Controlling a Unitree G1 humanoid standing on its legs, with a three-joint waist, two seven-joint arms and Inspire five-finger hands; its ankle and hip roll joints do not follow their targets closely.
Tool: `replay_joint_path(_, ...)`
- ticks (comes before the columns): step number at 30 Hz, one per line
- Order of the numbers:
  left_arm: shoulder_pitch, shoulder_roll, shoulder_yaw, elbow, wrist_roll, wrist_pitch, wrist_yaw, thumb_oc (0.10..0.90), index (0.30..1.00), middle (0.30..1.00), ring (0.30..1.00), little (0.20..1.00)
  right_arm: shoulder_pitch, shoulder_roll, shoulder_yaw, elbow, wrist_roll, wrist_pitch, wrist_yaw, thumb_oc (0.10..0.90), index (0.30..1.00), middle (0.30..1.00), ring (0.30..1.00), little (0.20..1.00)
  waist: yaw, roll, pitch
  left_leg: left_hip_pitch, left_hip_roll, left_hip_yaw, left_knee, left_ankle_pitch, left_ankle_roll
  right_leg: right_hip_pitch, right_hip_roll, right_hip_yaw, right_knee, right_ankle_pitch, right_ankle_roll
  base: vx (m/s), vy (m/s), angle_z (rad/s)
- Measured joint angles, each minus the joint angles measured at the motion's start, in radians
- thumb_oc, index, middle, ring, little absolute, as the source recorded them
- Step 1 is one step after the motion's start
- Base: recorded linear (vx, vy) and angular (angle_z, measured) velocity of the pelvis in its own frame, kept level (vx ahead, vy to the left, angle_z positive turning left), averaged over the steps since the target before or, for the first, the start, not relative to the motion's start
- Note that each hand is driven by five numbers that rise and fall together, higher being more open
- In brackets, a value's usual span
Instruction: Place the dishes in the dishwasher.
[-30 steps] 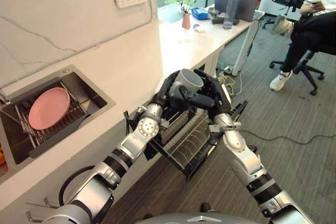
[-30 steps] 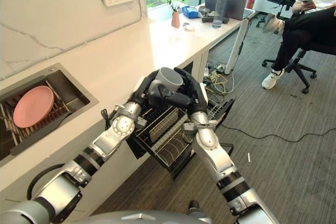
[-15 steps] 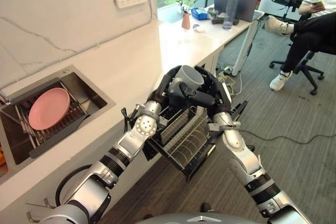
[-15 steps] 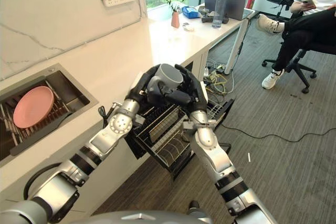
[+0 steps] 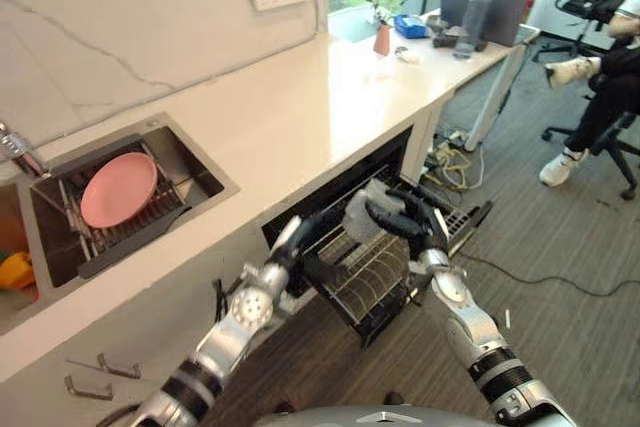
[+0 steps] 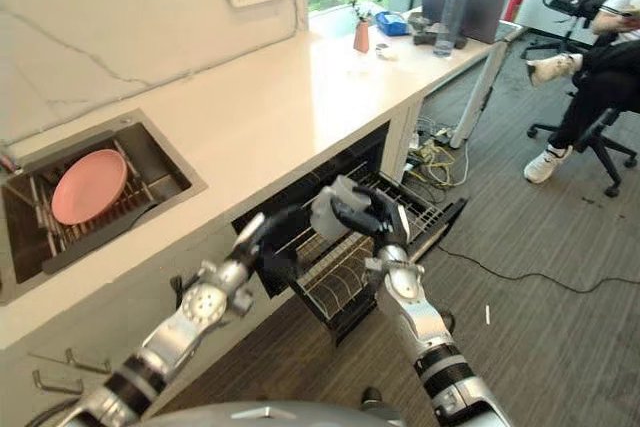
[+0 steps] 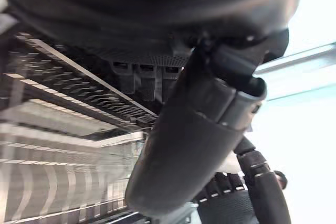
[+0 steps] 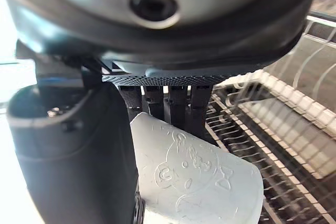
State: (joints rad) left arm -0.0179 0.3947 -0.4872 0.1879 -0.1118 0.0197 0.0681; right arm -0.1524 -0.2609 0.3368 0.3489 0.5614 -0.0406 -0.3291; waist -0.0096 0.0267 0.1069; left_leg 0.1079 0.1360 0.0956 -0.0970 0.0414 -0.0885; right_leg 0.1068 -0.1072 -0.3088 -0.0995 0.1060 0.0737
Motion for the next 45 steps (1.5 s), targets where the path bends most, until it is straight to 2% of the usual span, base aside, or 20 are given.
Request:
replay_joint_path(2,0.062,0.029,0.003,-0.001,0.0,0.016,-0.024,0.8,0.9,0.9,0.9,0.9,0.001,-0.012,-0.002,0.045,-0.013,0.023,0.005,0.4,0.3,0.3,0.3,0.3,0.032,-0.007,0.005,-0.02,-0.001,-0.027,0.0,0.008,0.0,-0.003,0.0,-0.022,0.0,-0.001,-0.001,-0.08,-0.023,0.42)
replay_joint_path(5,0.124,0.061,0.033,-0.001,0.0,0.015,-0.045,0.8,0.9,0.9,0.9,0.9,-0.011,-0.019,-0.022,0.126,-0.055,0.023,0.011,0.4,0.3,0.3,0.3,0.3,0.091,-0.019,0.012,-0.038,-0.001,-0.064,0.0,0.016,-0.002,0.0,0.001,-0.055,0.0,-0.003,0.0,-0.08,-0.041,0.42)
replay_joint_path(9,0.17,0.133,0.109,-0.001,-0.006,0.007,-0.047,0.8,0.9,0.9,0.9,0.9,-0.095,-0.025,-0.1,0.309,-0.179,0.024,-0.018,0.4,0.3,0.3,0.3,0.3,0.189,-0.054,0.035,-0.101,-0.006,-0.145,0.001,0.043,-0.005,-0.017,0.002,-0.108,-0.001,-0.016,0.001,-0.06,-0.035,0.58)
replay_joint_path(11,0.214,0.169,0.151,-0.001,-0.019,-0.012,-0.05,0.8,0.9,0.9,0.9,0.9,-0.183,-0.04,-0.103,0.485,-0.251,0.016,-0.024,0.4,0.3,0.3,0.3,0.3,0.227,-0.06,0.054,-0.133,-0.014,-0.191,0.001,0.05,-0.009,-0.018,0.0,-0.15,0.0,-0.02,0.007,-0.1,-0.049,0.54)
replay_joint_path(12,0.214,0.173,0.161,-0.001,-0.028,-0.024,-0.053,0.8,0.9,0.9,0.9,0.9,-0.201,-0.054,-0.099,0.541,-0.277,0.014,-0.023,0.4,0.3,0.3,0.3,0.3,0.227,-0.066,0.063,-0.133,-0.016,-0.202,0.005,0.052,-0.011,-0.018,-0.002,-0.162,-0.004,-0.022,0.009,-0.12,-0.039,0.75)
replay_joint_path(15,0.25,0.18,0.185,0.002,-0.039,-0.028,-0.056,0.8,0.9,0.9,0.9,0.9,-0.231,-0.069,-0.12,0.668,-0.307,0.024,-0.023,0.4,0.3,0.3,0.3,0.3,0.265,-0.065,0.098,-0.172,-0.026,-0.236,0.006,0.072,-0.008,-0.035,-0.006,-0.184,-0.004,-0.02,0.011,-0.08,-0.011,0.36)
replay_joint_path(17,0.259,0.179,0.19,0.01,-0.042,-0.029,-0.056,0.8,0.9,0.9,0.9,0.9,-0.235,-0.068,-0.118,0.731,-0.328,0.025,-0.013,0.4,0.3,0.3,0.3,0.3,0.27,-0.057,0.121,-0.182,-0.032,-0.251,0.006,0.076,-0.008,-0.035,-0.009,-0.199,-0.003,-0.02,0.013,-0.05,0.0,0.21)
replay_joint_path(19,0.279,0.18,0.203,0.018,-0.039,-0.03,-0.055,0.8,0.9,0.9,0.9,0.9,-0.22,-0.054,-0.116,0.769,-0.352,0.061,0.012,0.4,0.3,0.3,0.3,0.3,0.272,-0.048,0.148,-0.191,-0.036,-0.258,0.006,0.075,-0.006,-0.038,-0.013,-0.207,-0.004,-0.02,0.013,-0.08,-0.004,0.14)
replay_joint_path(23,0.29,0.179,0.232,0.019,-0.032,-0.034,-0.051,0.8,0.9,0.9,0.9,0.9,-0.233,-0.059,-0.095,0.756,-0.408,0.052,0.008,0.4,0.3,0.3,0.3,0.3,0.27,-0.04,0.167,-0.2,-0.035,-0.258,0.006,0.079,-0.009,-0.048,-0.012,-0.209,-0.003,-0.018,0.013,-0.08,0.014,0.0)
replay_joint_path(25,0.276,0.176,0.232,0.034,-0.021,-0.058,-0.045,0.8,0.9,0.9,0.9,0.9,-0.261,-0.061,-0.07,0.766,-0.427,0.052,-0.002,0.4,0.3,0.3,0.3,0.3,0.267,-0.036,0.17,-0.215,-0.035,-0.258,0.006,0.08,-0.01,-0.063,-0.012,-0.208,-0.002,-0.017,0.011,-0.05,0.018,0.0)
replay_joint_path(26,0.272,0.175,0.232,0.044,-0.01,-0.058,-0.045,0.8,0.9,0.9,0.9,0.9,-0.269,-0.063,-0.065,0.768,-0.444,0.054,-0.002,0.477,0.415,0.415,0.415,0.415,0.265,-0.035,0.171,-0.215,-0.035,-0.258,0.006,0.08,-0.01,-0.062,-0.012,-0.209,-0.001,-0.016,0.009,0.0,0.0,0.0)
replay_joint_path(27,0.267,0.169,0.233,0.064,-0.001,-0.066,-0.043,0.8,0.9,0.9,0.9,0.9,-0.273,-0.063,-0.052,0.771,-0.448,0.055,-0.001,0.8,0.9,0.9,0.9,0.9,0.265,-0.034,0.172,-0.215,-0.036,-0.258,0.006,0.079,-0.01,-0.062,-0.012,-0.209,-0.001,-0.016,0.01,0.0,0.0,0.0)
replay_joint_path(33,0.23,0.064,0.245,0.35,0.045,-0.085,-0.023,0.8,0.9,0.9,0.9,0.9,-0.317,-0.062,0.003,0.781,-0.503,0.06,0.017,0.8,0.9,0.9,0.9,0.9,0.245,-0.018,0.183,-0.212,-0.036,-0.256,0.006,0.075,-0.012,-0.058,-0.013,-0.209,-0.001,-0.018,0.009,0.0,0.0,0.0)
replay_joint_path(36,0.237,-0.003,0.267,0.507,0.045,-0.069,-0.027,0.8,0.9,0.9,0.9,0.9,-0.317,-0.059,-0.001,0.771,-0.503,0.062,0.021,0.8,0.9,0.9,0.9,0.9,0.246,-0.01,0.188,-0.211,-0.037,-0.257,0.006,0.072,-0.011,-0.057,-0.014,-0.211,0.0,-0.02,0.008,0.03,0.008,0.02)
replay_joint_path(38,0.205,-0.099,0.357,0.733,0.043,-0.059,-0.02,0.8,0.9,0.9,0.9,0.9,-0.3,-0.058,-0.044,0.696,-0.501,0.072,0.021,0.8,0.9,0.9,0.9,0.9,0.236,-0.003,0.187,-0.202,-0.039,-0.254,0.006,0.069,-0.009,-0.05,-0.017,-0.208,0.0,-0.021,0.009,0.04,0.007,-0.03)
replay_joint_path(39,0.212,-0.106,0.354,0.768,0.043,-0.023,-0.02,0.8,0.9,0.9,0.9,0.9,-0.3,-0.057,-0.045,0.664,-0.501,0.07,0.018,0.8,0.9,0.9,0.9,0.9,0.227,-0.004,0.187,-0.2,-0.038,-0.253,0.006,0.069,-0.009,-0.049,-0.016,-0.207,0.0,-0.021,0.009,0.05,0.014,-0.03)
replay_joint_path(40,0.214,-0.116,0.361,0.824,0.043,-0.024,-0.032,0.8,0.9,0.9,0.9,0.9,-0.293,-0.06,-0.068,0.625,-0.5,0.07,0.019,0.8,0.9,0.9,0.9,0.9,0.22,-0.007,0.186,-0.198,-0.037,-0.253,0.006,0.067,-0.01,-0.047,-0.015,-0.206,0.0,-0.022,0.007,0.05,0.005,-0.03)
replay_joint_path(42,0.185,-0.157,0.44,0.971,0.039,-0.029,-0.028,0.8,0.9,0.9,0.9,0.9,-0.253,-0.062,-0.124,0.517,-0.5,0.07,0.018,0.8,0.9,0.9,0.9,0.9,0.211,-0.006,0.185,-0.181,-0.037,-0.25,0.006,0.063,-0.009,-0.031,-0.016,-0.204,0.0,-0.023,0.008,0.07,-0.006,-0.03)
replay_joint_path(45,0.184,-0.181,0.515,1.106,0.015,-0.003,-0.026,0.8,0.9,0.9,0.9,0.9,-0.13,-0.066,-0.181,0.278,-0.501,0.057,0.017,0.8,0.9,0.9,0.9,0.9,0.185,-0.025,0.161,-0.158,-0.036,-0.237,0.006,0.051,-0.009,-0.016,-0.018,-0.192,0.0,-0.032,0.008,0.07,-0.024,-0.13)
